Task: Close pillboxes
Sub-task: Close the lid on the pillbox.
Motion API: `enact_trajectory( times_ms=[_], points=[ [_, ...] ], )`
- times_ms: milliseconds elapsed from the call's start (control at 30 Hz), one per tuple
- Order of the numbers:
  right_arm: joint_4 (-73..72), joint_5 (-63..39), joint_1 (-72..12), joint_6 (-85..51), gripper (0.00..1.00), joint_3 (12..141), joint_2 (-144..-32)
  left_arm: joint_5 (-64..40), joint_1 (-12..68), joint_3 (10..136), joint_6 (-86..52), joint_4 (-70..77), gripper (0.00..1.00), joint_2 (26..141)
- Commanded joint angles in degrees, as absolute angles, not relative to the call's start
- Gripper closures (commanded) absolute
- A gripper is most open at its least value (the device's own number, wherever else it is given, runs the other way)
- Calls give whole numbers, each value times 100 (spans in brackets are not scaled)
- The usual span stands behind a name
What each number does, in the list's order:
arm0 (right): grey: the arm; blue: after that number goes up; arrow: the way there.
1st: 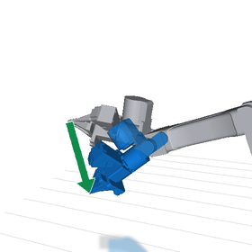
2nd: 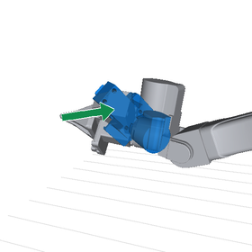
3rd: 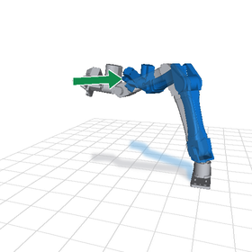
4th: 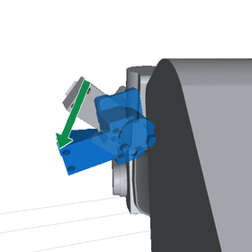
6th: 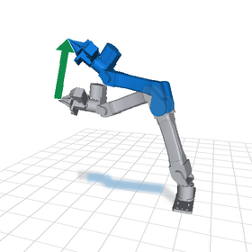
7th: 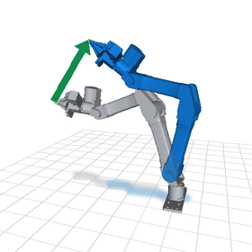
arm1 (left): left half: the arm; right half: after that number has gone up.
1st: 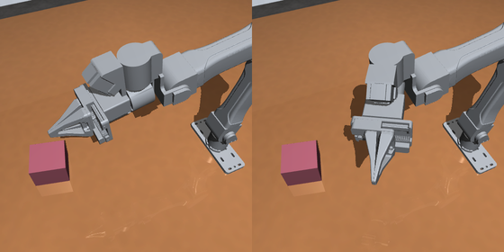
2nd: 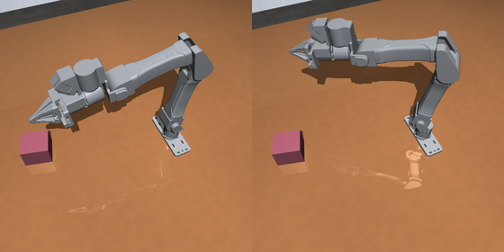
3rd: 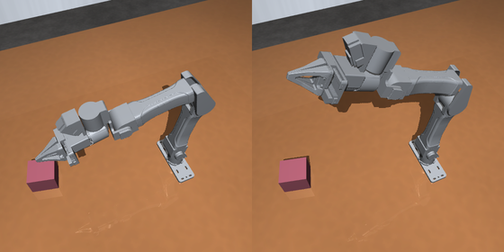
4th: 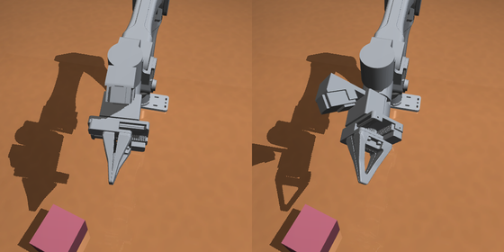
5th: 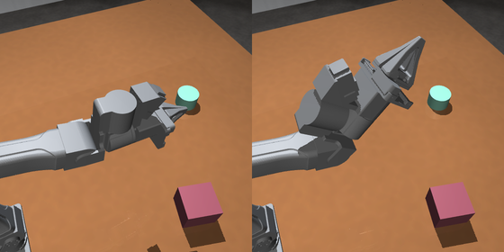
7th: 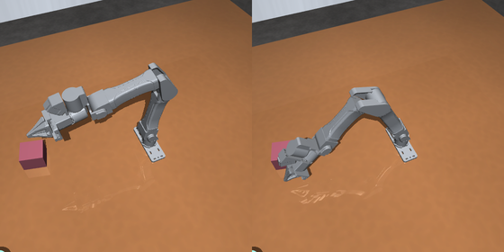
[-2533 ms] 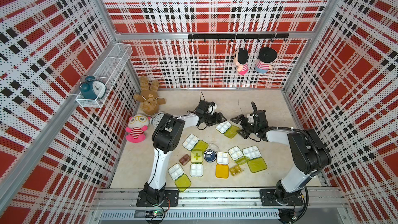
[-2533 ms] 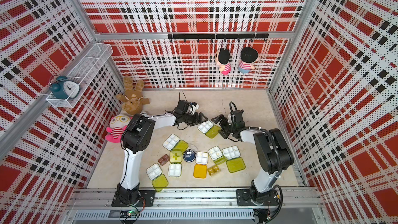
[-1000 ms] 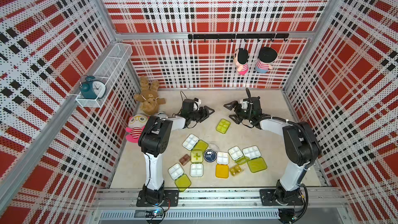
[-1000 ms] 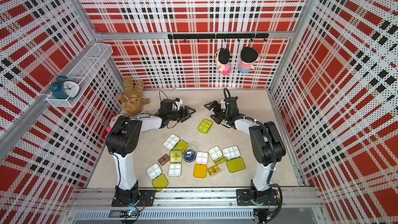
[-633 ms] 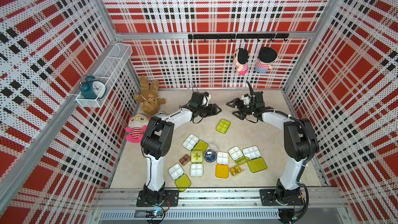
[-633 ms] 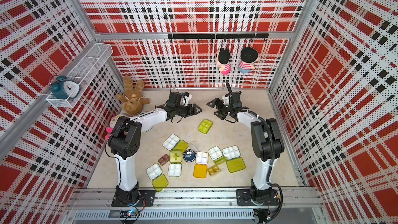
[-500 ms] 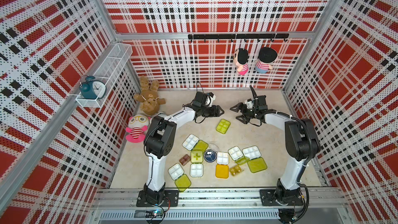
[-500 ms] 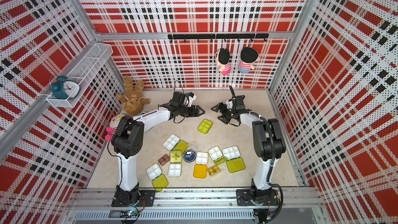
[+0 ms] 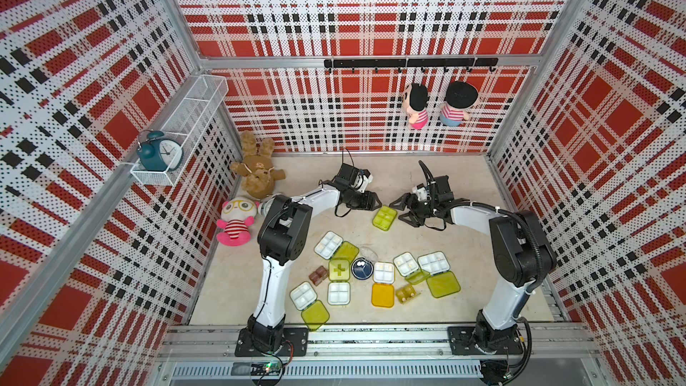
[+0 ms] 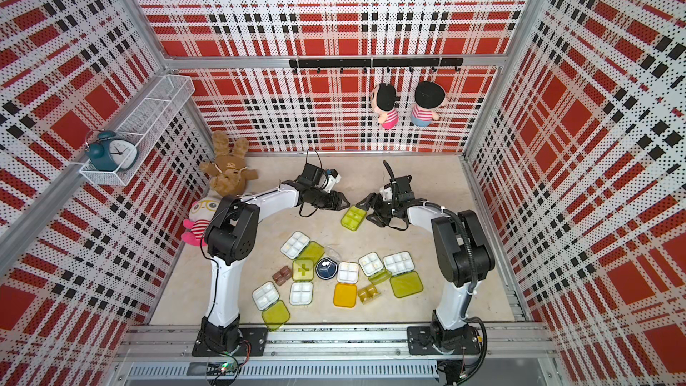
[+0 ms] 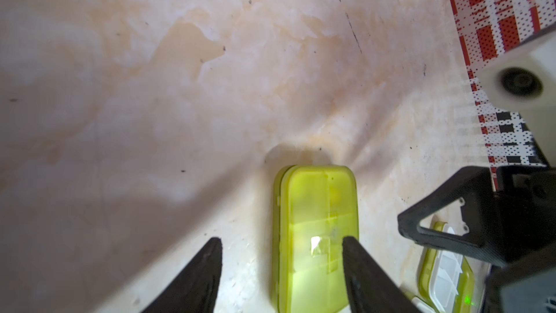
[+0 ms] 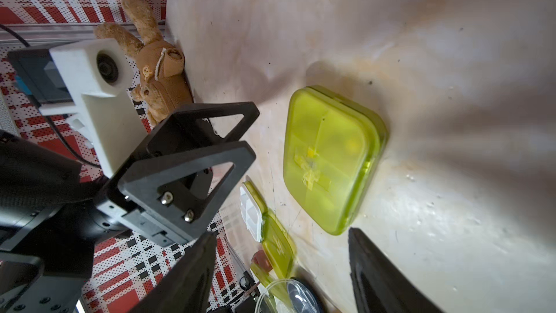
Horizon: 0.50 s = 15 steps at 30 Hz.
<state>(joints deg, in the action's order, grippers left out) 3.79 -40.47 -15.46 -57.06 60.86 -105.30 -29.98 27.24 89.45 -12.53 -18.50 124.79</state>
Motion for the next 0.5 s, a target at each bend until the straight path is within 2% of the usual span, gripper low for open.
enact_trajectory(
  times_ms=[0,300,467],
  points=[
    [384,-4129,-1529,-5631,33,6233,-10760,-3011,2934,9054,-1160,-1841,35,12662],
    [571,-4170,-1520,-5432,34,6214,-11019,-2883,3039,9179,-1386,-1798,36,12852],
    [579,-4175,-1519,-5411,36,6206,-11074,-2905,3024,9179,-1415,-1811,41,12931]
  ],
)
